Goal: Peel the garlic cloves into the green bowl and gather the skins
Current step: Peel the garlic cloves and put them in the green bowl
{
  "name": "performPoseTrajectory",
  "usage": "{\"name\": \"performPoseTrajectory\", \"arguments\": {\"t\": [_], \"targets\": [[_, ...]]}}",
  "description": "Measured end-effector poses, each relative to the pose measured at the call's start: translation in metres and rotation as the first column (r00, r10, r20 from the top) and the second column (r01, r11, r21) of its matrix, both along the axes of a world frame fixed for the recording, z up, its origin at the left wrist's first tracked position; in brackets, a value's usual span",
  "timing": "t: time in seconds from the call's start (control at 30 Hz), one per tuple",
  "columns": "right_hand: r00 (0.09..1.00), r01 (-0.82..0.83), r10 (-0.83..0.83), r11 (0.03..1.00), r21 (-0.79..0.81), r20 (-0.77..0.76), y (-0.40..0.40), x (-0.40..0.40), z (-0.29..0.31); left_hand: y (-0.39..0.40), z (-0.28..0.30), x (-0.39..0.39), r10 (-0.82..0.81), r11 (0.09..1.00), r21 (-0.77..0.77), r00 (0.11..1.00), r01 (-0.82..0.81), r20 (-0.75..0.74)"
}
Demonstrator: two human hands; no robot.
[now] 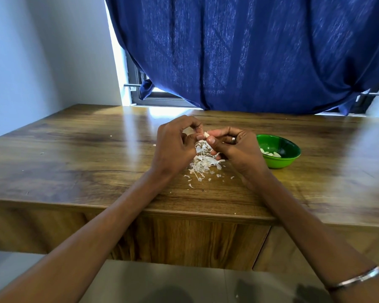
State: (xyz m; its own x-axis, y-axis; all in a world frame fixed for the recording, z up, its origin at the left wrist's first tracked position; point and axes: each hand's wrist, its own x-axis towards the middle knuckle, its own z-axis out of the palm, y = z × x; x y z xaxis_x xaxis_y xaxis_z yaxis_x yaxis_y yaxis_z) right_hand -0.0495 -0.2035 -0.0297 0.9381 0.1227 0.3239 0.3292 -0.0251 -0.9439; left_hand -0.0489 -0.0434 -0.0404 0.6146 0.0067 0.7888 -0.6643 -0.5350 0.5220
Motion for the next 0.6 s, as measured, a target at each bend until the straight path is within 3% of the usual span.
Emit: {"name": "performPoseTrajectory", "arguments": {"t": [0.2,0.5,0.6], "targets": [[0.998,0.059,-0.059,0.997,0.051,-0.001,0.0005,0.0010,0.0006,0.0032,0.0015,-0.0006,-0.003,0.987,-0.159,0.989,-0.021,-0.150],[1.000,0.012,-0.011,0.997,0.072,-0.020,-0.0007,0.0036,-0.0003,0.0015,0.0028,-0.0025,0.090,0.996,0.003,0.985,-0.091,-0.148],[0.998,-0.008,0.016,0.993,0.117,-0.069,-0.0008,0.0054,-0.0003,0.0040,0.0028,-0.0016,0.082,0.996,-0.017,0.978,-0.086,-0.190]]}}
